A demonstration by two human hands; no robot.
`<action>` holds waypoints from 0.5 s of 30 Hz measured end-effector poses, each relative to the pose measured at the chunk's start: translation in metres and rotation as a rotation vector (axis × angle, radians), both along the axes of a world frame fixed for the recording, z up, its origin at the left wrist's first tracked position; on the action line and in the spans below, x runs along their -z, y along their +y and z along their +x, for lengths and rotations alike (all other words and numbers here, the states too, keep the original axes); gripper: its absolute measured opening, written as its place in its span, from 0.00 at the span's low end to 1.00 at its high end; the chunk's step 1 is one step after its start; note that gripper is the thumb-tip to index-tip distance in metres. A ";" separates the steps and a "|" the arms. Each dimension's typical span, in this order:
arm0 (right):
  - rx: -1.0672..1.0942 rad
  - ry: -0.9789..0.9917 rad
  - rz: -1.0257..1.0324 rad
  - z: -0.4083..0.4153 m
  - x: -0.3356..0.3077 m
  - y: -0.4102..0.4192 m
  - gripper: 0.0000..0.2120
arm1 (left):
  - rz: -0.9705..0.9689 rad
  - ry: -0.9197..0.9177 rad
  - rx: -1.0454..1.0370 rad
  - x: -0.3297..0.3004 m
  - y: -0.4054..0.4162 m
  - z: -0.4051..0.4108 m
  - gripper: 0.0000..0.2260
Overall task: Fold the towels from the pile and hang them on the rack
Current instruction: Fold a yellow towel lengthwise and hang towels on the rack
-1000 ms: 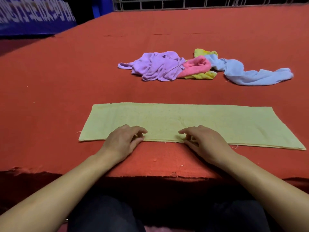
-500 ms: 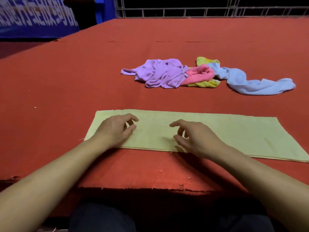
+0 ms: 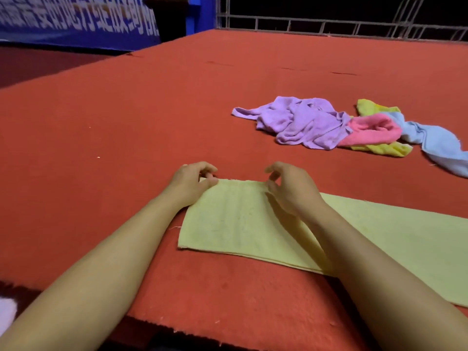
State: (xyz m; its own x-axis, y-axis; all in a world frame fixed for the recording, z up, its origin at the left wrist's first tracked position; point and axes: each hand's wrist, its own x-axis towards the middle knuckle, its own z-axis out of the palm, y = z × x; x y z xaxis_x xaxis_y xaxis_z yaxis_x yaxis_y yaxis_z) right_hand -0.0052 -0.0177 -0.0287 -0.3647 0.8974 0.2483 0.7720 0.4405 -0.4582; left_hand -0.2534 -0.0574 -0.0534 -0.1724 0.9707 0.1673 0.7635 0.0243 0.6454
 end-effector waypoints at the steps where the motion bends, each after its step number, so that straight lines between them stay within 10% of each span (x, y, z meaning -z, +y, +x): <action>1: 0.029 0.009 0.023 0.002 0.004 0.006 0.15 | 0.005 -0.006 0.013 0.002 0.003 -0.002 0.08; 15: 0.082 -0.105 0.019 0.026 0.013 0.005 0.22 | 0.045 -0.130 0.010 -0.001 -0.006 -0.015 0.11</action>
